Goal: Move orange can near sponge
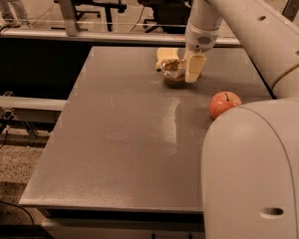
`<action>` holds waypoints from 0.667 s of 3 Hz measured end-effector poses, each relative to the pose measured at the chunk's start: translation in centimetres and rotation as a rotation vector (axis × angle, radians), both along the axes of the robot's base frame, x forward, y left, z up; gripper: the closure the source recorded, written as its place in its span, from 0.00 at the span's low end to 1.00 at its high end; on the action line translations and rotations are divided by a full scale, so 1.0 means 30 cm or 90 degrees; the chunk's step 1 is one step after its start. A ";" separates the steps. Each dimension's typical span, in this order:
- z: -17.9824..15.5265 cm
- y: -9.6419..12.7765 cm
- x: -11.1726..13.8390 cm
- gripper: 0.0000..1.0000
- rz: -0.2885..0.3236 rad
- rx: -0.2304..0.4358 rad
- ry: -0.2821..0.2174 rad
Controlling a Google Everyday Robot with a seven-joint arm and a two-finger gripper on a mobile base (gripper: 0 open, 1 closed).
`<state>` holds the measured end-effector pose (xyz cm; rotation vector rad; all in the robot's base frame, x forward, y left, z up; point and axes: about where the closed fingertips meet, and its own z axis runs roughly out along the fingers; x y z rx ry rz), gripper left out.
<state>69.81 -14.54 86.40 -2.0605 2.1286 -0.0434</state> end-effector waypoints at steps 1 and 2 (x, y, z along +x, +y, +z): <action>-0.017 -0.016 0.020 0.61 -0.009 0.006 0.002; -0.023 -0.020 0.026 0.37 -0.012 0.014 0.005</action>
Offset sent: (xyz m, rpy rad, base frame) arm -0.0069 -0.0157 -0.0010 0.0156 0.0727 -0.0198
